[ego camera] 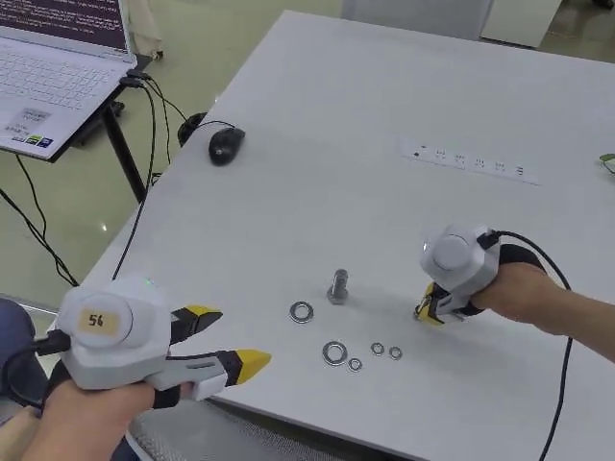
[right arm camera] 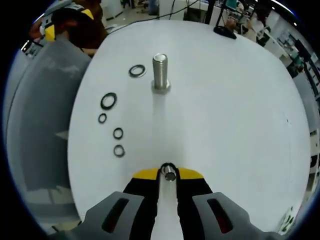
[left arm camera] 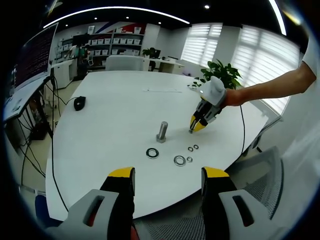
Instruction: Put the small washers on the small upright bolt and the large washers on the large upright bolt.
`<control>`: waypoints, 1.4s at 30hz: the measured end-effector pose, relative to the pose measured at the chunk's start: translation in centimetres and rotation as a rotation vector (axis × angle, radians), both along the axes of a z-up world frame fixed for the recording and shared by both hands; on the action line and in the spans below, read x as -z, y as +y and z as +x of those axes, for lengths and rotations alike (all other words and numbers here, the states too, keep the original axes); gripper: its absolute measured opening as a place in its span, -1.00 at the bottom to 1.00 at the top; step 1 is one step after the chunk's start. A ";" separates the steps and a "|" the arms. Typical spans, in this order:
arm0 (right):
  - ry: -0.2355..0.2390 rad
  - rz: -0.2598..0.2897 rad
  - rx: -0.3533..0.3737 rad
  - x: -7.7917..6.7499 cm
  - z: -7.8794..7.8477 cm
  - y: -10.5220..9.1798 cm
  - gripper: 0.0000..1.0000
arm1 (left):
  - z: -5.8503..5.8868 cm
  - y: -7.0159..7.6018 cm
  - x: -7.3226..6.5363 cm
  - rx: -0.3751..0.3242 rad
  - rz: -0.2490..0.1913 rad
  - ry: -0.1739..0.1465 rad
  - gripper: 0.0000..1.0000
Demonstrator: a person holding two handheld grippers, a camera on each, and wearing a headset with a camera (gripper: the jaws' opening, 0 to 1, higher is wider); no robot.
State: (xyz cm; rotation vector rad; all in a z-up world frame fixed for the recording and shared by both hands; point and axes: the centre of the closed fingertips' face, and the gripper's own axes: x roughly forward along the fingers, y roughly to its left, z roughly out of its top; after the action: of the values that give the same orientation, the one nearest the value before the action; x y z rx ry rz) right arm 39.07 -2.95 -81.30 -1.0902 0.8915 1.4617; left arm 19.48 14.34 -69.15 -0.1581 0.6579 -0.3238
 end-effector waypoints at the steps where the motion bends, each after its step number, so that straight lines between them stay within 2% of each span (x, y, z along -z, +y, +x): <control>1: 0.003 -0.004 0.003 0.2 0.0 0.0 -0.72 | 0.0 0.0 0.0 -0.001 0.000 0.000 0.05; 8: 0.008 -0.007 0.008 0.8 -0.3 -0.1 -0.71 | 0.2 0.1 0.0 -0.002 0.000 0.001 0.05; 12: 0.020 0.007 0.020 0.8 -0.6 -0.1 -0.62 | 0.3 0.0 0.0 0.001 -0.002 -0.001 0.05; 18: 0.017 0.057 0.070 -0.3 -0.3 -0.5 -0.53 | 0.6 -0.2 -0.1 0.020 0.003 0.000 0.05; 23: -0.007 0.108 0.148 -1.4 0.3 -1.8 -0.46 | 0.8 -0.4 -0.2 0.038 0.009 0.001 0.05; 25: 0.009 0.129 0.178 -1.5 -0.1 -2.5 -0.45 | 0.9 -0.6 -0.3 0.043 0.010 0.000 0.05; 32: 0.015 0.158 0.220 -1.5 -1.7 -5.1 -0.36 | 1.3 -1.0 -0.3 0.065 0.015 0.000 0.05; 42: 0.050 0.218 0.342 -1.5 -4.7 -6.9 -0.36 | 1.3 -1.5 -0.2 0.084 0.017 0.005 0.05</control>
State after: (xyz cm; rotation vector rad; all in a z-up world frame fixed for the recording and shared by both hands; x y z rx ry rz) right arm 34.36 -9.87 -79.77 -0.7034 0.8818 1.2691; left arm 20.80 12.83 -68.97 -0.1148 0.6732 -0.3986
